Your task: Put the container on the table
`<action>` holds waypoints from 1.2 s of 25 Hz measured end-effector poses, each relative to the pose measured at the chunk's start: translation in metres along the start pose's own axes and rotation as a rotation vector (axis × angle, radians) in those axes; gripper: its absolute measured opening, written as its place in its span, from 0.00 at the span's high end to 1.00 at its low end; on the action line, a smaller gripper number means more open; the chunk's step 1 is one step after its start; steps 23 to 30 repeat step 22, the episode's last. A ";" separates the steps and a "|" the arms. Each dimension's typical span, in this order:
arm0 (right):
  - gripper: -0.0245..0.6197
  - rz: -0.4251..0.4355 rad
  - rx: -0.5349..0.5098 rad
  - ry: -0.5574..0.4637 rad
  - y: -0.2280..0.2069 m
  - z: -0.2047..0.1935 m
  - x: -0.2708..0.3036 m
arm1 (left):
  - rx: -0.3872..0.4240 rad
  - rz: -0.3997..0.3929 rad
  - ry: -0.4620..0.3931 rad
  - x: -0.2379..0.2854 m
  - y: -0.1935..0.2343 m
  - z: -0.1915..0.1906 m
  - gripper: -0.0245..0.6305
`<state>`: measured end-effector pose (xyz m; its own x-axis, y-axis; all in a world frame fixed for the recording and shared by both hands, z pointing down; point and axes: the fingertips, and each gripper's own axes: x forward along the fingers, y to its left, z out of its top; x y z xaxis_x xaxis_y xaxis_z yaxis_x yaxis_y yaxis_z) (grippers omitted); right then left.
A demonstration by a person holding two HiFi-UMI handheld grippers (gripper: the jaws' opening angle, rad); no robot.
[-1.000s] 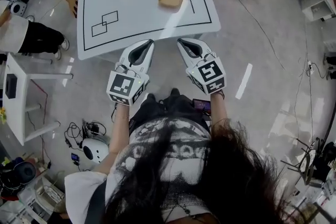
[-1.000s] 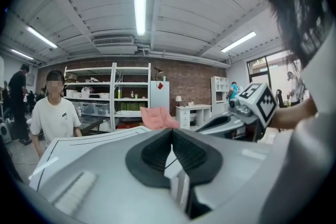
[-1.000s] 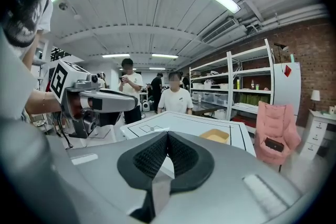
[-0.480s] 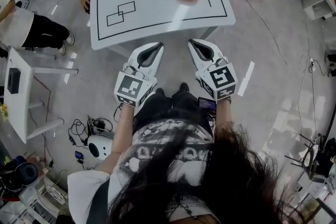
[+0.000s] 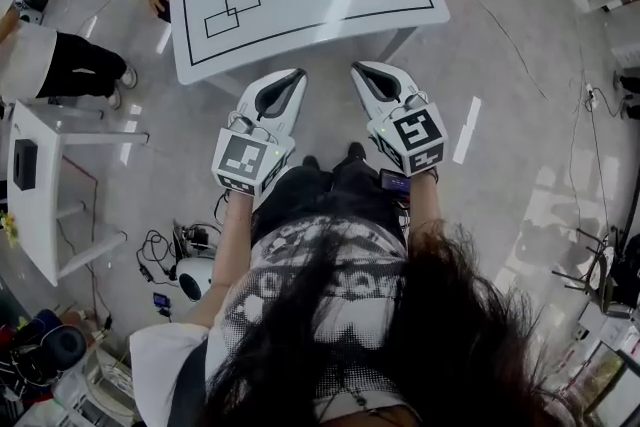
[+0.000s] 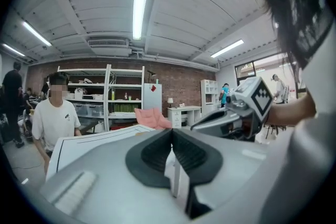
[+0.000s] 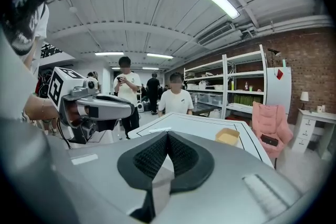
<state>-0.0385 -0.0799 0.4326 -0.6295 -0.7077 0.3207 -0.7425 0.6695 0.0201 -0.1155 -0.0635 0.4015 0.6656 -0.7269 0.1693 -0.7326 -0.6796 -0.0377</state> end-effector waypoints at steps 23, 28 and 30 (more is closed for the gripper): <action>0.96 -0.026 -0.051 0.004 0.028 0.004 0.007 | 0.029 -0.033 -0.064 -0.014 0.013 0.001 0.96; 0.96 -0.026 -0.051 0.004 0.028 0.004 0.007 | 0.029 -0.033 -0.064 -0.014 0.013 0.001 0.96; 0.96 -0.026 -0.051 0.004 0.028 0.004 0.007 | 0.029 -0.033 -0.064 -0.014 0.013 0.001 0.96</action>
